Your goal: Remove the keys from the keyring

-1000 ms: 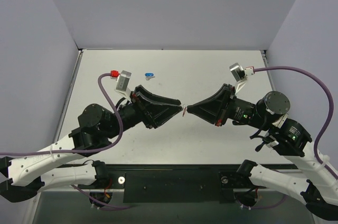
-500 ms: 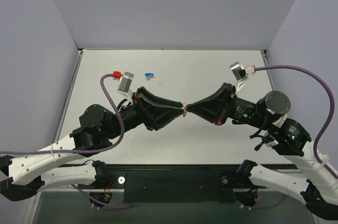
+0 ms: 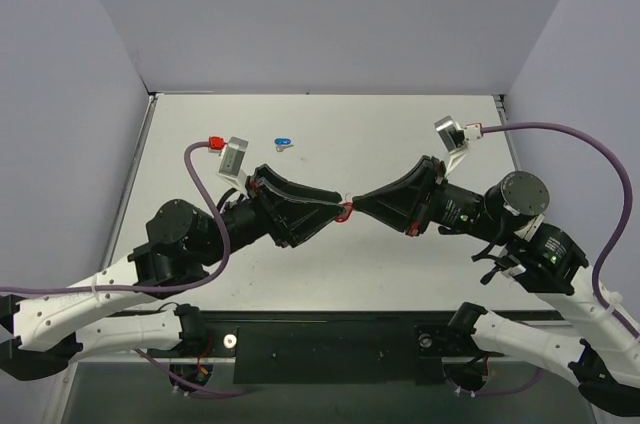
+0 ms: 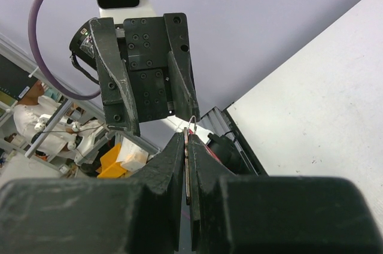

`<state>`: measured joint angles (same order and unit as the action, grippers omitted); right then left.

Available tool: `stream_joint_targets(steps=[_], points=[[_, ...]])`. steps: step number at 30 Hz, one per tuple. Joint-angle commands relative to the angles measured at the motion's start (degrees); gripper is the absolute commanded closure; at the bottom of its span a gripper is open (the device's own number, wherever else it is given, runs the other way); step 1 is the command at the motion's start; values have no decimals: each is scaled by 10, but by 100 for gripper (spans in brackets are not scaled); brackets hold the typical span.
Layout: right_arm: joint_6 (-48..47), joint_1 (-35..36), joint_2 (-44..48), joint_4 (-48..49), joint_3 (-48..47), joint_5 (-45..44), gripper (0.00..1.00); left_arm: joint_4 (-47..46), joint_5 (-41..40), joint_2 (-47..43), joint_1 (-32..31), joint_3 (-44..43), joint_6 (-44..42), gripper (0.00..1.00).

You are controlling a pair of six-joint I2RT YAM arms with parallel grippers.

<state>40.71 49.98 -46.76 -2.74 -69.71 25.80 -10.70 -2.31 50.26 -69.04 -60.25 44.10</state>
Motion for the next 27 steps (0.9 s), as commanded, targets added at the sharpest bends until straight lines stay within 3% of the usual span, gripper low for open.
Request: stream_joint_targets(steps=[1, 13, 27], points=[[7, 4, -5, 51, -22, 10, 100, -1, -9, -7, -3, -23, -13, 48], [9, 5, -15, 59, -23, 19, 100, -12, -15, 17, -12, -26, -8, 56], [9, 5, -9, 61, -11, 20, 100, -7, -31, -2, -12, -29, -21, 59]])
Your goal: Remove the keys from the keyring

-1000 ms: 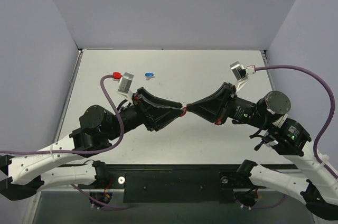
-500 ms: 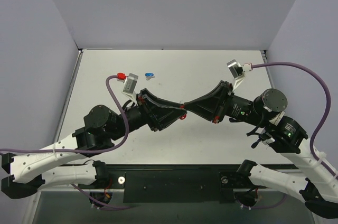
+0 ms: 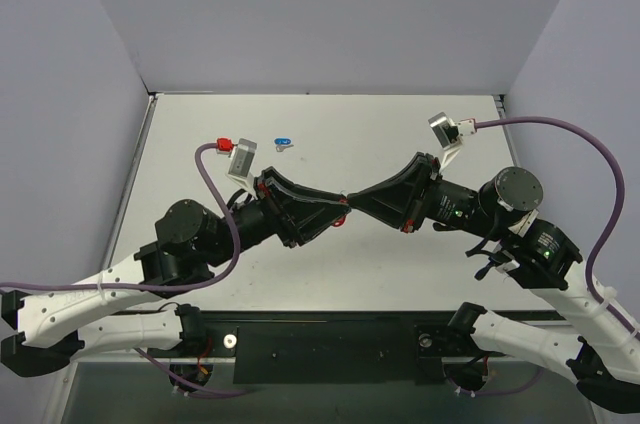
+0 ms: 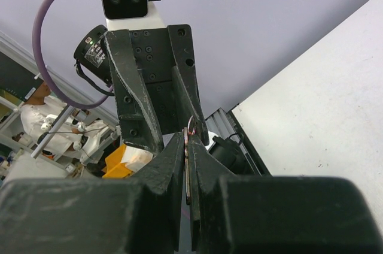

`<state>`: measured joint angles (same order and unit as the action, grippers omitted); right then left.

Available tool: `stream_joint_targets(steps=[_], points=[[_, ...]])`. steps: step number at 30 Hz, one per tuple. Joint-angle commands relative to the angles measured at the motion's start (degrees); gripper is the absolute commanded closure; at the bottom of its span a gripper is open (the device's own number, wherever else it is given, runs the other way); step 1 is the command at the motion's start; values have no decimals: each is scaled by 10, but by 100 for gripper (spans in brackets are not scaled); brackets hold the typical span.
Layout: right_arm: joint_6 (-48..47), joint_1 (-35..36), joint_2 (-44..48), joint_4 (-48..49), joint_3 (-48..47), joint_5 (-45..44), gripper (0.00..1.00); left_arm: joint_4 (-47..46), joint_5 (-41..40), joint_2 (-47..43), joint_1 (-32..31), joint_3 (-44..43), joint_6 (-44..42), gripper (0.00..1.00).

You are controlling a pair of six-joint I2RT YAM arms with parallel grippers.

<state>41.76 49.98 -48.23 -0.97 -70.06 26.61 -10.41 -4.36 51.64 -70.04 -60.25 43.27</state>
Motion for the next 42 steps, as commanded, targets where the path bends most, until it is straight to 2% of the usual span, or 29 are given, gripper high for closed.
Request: stream_joint_targets(steps=[1, 4, 11, 20, 24, 27, 32, 42], points=[[-1, 5, 6, 42, -9, 12, 100, -6, -11, -15, -3, -33, -12, 59], [1, 5, 5, 44, -9, 12, 100, 0, -7, -11, -2, -39, -13, 60], [3, 4, 3, 47, -10, 11, 100, 0, 2, -6, -3, -42, -11, 71], [5, 5, 2, 50, -4, 14, 100, -22, 20, 3, -3, -32, -3, 87], [8, 5, 2, 52, 1, 18, 100, -29, 23, 5, -3, -36, -3, 97], [10, 5, 4, 55, 5, 20, 100, -36, 34, 6, -3, -37, -5, 95], [11, 4, 3, 56, 5, 24, 100, -40, 44, 10, -2, -38, -5, 76], [12, 4, 2, 56, 4, 27, 100, -47, 64, 14, -3, -41, -5, 75]])
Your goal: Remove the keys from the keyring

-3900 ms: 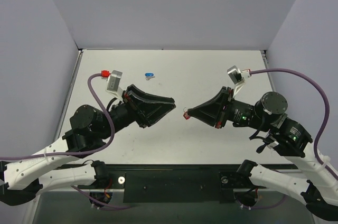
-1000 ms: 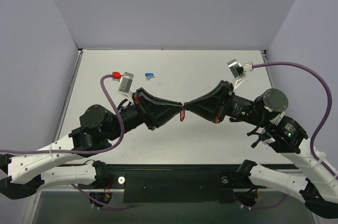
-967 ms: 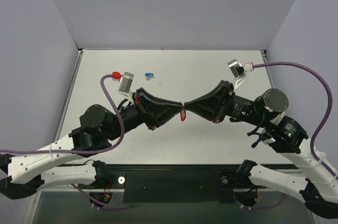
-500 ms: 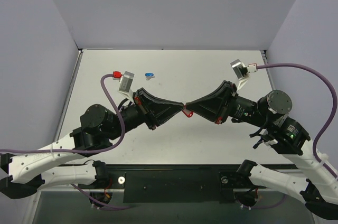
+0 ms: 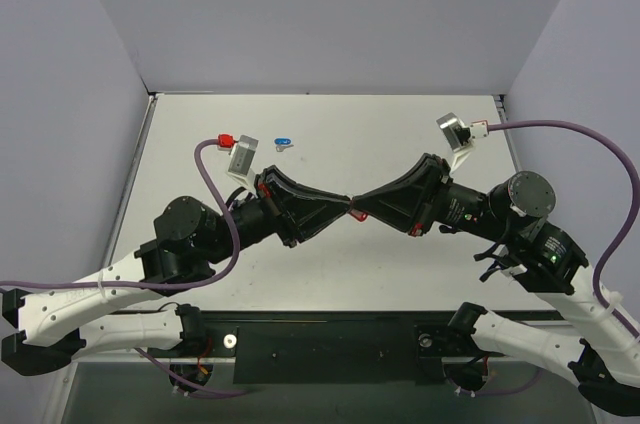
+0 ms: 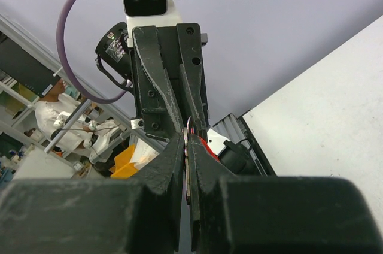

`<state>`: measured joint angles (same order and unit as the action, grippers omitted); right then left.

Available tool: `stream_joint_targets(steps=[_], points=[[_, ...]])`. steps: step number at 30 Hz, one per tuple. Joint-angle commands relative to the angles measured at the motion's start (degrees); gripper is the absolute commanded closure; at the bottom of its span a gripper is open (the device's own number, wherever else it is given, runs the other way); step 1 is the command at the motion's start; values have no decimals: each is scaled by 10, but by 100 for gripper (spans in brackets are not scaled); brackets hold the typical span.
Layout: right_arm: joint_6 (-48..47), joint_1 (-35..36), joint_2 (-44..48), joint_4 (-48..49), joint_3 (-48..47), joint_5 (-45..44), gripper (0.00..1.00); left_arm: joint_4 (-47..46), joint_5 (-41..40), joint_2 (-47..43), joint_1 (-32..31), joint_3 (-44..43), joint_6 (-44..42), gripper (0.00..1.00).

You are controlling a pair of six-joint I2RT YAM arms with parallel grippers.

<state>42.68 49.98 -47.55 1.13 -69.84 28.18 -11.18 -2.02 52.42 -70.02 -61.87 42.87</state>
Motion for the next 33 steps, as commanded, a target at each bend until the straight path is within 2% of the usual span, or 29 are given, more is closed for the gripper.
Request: stream_joint_targets(steps=[1, 3, 5, 7, 13, 17, 23, 29, 33], points=[[5, 4, -4, 36, 4, 12, 100, -39, 41, 6, -3, -26, -2, 76], [8, 5, -4, 39, 7, 16, 100, -41, 48, 7, -3, -28, -4, 78], [11, 6, -4, 43, 9, 20, 100, -37, 56, 8, -3, -35, -8, 93], [13, 5, -4, 43, 11, 25, 100, -31, 68, 10, -3, -43, -16, 100], [9, 6, 2, 23, 23, 35, 100, -6, 111, 6, -2, -51, -37, 100], [-5, 6, 9, -9, 25, 37, 100, 75, 129, 10, -2, -75, -59, 100], [-56, 5, 2, -127, -19, 52, 100, 210, 182, 37, -2, -143, -100, 100], [-70, 6, -16, -164, -33, 87, 100, 299, 214, 62, -1, -190, -128, 100], [-72, 5, -25, -176, -31, 112, 100, 324, 230, 75, -1, -203, -132, 100]])
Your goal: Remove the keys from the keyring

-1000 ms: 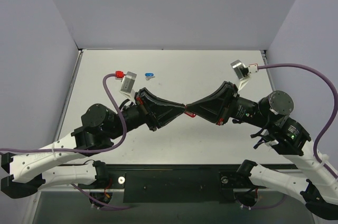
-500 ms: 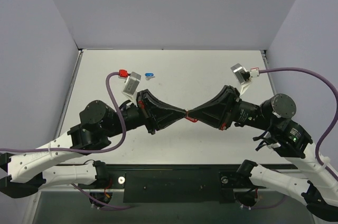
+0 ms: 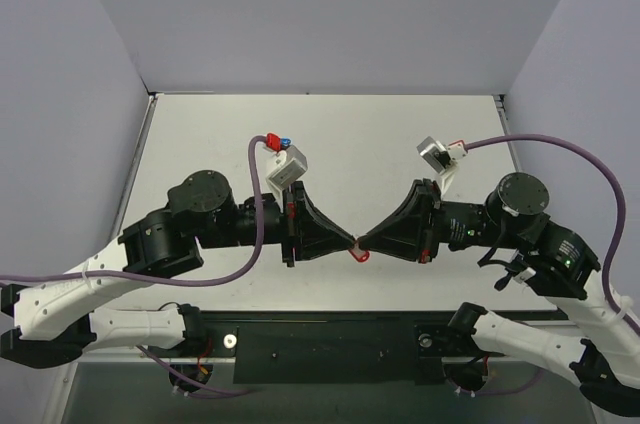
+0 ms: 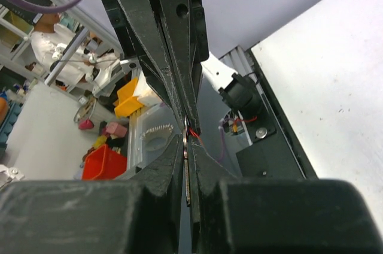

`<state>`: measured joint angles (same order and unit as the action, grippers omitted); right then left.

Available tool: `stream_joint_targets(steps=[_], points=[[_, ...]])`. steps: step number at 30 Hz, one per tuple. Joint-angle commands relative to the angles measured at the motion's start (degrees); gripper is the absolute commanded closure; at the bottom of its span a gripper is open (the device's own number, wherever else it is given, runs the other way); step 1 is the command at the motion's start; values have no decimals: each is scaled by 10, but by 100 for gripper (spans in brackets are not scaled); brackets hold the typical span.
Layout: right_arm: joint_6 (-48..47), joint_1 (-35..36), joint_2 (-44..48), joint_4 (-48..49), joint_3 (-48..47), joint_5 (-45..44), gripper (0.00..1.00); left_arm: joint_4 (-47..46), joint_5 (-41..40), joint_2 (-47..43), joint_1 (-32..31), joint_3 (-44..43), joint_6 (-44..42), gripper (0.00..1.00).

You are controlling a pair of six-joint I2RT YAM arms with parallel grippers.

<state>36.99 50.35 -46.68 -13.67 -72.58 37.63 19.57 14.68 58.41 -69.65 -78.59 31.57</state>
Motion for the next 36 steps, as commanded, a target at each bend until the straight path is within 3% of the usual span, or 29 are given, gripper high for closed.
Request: stream_joint_targets(steps=[1, 12, 22, 30, 32, 36], points=[[-17, 2, -35, -35, -5, 24, 100, 19, 67, 16, -5, -37, -16, 100], [-80, 24, -78, -166, -32, 69, 100, 107, 116, 87, -5, -84, -28, 100], [-108, 70, -93, -194, -31, 43, 100, 155, 130, 116, 2, -115, -41, 100], [-118, 75, -69, -190, -27, 2, 100, 136, 90, 84, 14, -98, -15, 100], [-122, 75, -60, -188, -28, -28, 100, 130, 44, 66, 21, -89, -9, 99], [-119, 73, -39, -168, -23, -85, 100, 80, 13, 23, 43, -49, 14, 89]])
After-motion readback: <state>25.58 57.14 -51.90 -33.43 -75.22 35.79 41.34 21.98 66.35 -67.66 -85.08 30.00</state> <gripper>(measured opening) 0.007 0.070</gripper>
